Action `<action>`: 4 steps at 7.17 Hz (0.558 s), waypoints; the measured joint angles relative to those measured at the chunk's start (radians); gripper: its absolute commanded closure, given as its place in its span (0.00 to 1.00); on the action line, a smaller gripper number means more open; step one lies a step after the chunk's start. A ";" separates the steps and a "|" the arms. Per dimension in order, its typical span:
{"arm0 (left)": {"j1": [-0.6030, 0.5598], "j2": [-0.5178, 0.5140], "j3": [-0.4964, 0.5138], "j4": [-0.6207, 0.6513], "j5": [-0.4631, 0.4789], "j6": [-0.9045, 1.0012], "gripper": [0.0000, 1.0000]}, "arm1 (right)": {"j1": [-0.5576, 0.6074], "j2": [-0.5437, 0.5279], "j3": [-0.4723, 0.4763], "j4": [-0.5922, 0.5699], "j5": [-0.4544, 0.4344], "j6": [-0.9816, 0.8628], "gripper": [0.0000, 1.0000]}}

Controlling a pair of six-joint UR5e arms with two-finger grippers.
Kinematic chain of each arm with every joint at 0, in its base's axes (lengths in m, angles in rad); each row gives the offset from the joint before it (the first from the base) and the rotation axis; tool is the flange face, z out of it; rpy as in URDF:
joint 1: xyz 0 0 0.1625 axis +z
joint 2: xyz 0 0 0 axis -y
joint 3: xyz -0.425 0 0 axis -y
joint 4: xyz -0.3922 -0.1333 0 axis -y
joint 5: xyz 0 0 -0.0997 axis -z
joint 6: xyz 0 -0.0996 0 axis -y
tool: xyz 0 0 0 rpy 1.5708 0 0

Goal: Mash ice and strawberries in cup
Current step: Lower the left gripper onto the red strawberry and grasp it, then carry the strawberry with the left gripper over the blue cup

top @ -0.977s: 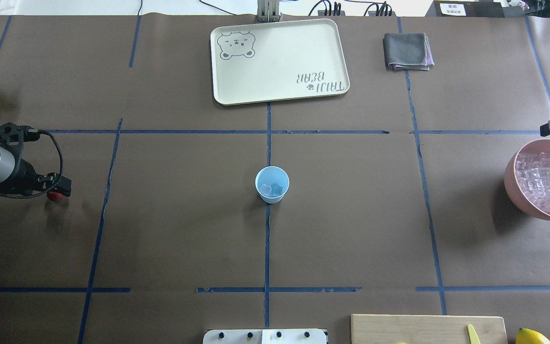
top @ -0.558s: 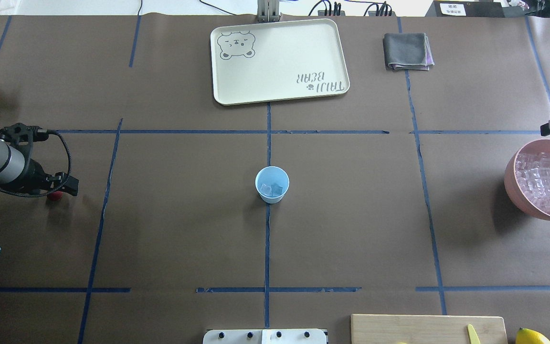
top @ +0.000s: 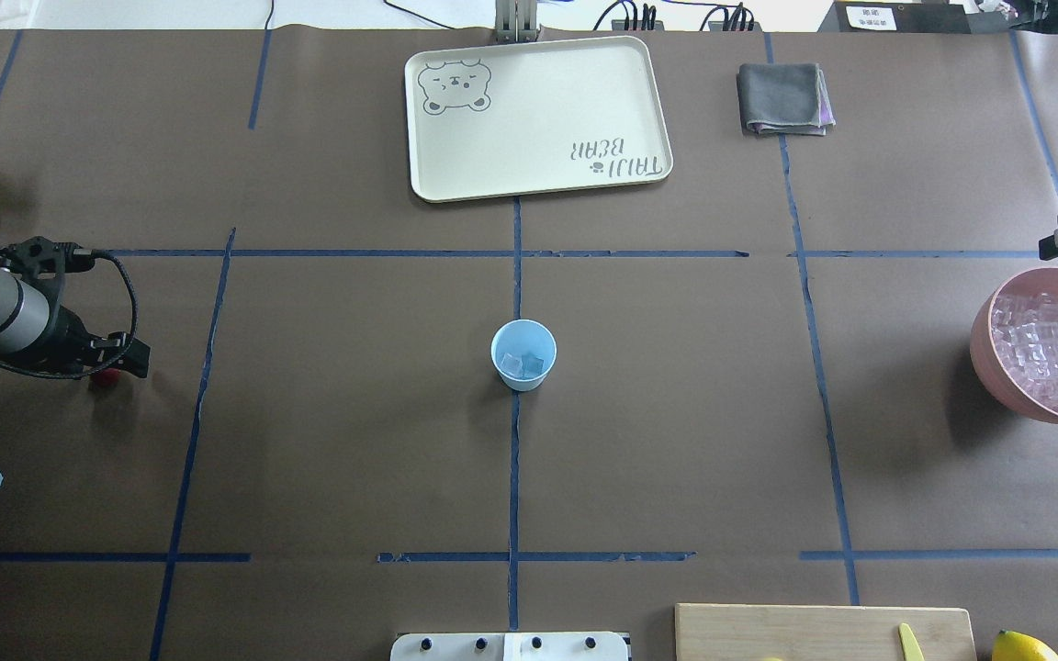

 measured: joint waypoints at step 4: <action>0.001 -0.043 -0.028 0.002 -0.007 -0.177 1.00 | -0.001 0.003 -0.001 -0.001 0.000 0.000 0.00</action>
